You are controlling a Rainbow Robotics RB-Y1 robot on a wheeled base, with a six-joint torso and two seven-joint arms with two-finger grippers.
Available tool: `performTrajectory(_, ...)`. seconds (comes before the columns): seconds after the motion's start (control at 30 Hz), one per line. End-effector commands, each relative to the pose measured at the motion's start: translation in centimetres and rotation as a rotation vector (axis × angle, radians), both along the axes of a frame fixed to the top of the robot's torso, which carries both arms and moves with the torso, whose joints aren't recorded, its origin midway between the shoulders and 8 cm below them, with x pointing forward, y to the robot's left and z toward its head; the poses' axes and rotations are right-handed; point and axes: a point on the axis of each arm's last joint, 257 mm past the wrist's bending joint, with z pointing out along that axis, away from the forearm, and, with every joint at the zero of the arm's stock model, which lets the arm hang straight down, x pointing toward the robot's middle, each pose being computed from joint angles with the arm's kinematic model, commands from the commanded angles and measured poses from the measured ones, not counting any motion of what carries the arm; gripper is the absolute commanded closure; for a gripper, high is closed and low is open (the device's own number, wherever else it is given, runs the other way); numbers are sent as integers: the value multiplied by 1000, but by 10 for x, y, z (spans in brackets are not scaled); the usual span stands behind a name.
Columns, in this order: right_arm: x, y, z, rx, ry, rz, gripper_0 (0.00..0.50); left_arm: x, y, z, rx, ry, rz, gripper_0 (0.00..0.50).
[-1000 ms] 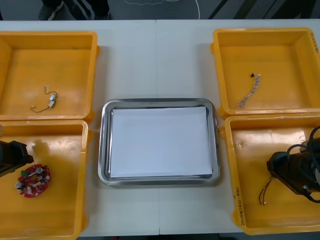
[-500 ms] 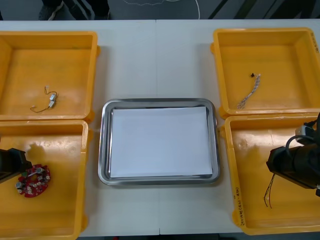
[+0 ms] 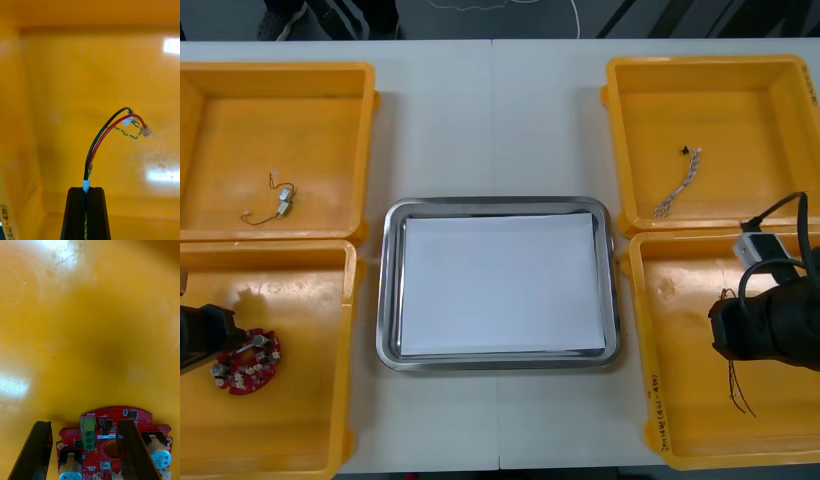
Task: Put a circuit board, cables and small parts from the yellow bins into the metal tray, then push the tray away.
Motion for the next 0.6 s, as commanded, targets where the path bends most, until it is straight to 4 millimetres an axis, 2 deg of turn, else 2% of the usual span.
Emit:
performTrajectory(0.03, 9, 0, 24, -49, -65, 87, 500, -13, -4, -15, 36, 23, -94, 0)
performTrajectory(0.1, 7, 1, 24, -62, -58, 125, 500, -14, -4, -16, 36, 26, -97, 0)
performTrajectory(0.3, -3, 24, 26, 17, -8, 129, 500, -15, -3, -17, 40, 26, -103, 0)
performTrajectory(0.37, -4, 30, 28, 27, 3, 129, 500, -15, -3, -17, 39, 28, -104, 26)
performTrajectory(0.47, -2, 39, 30, 28, 4, 126, 500, -15, -1, -20, 39, 28, -103, 86)
performTrajectory(0.5, 0, 43, 30, 32, 1, 119, 500, -15, -1, -21, 38, 27, -104, 123)
performTrajectory(0.53, 2, 47, 30, 32, -3, 115, 500, -14, -1, -21, 37, 26, -105, 184)
performTrajectory(0.57, 3, 48, 31, 29, -9, 116, 500, -14, -1, -21, 37, 26, -106, 222)
performTrajectory(0.6, 5, 51, 31, 27, -10, 120, 500, -14, -1, -22, 37, 27, -110, 305)
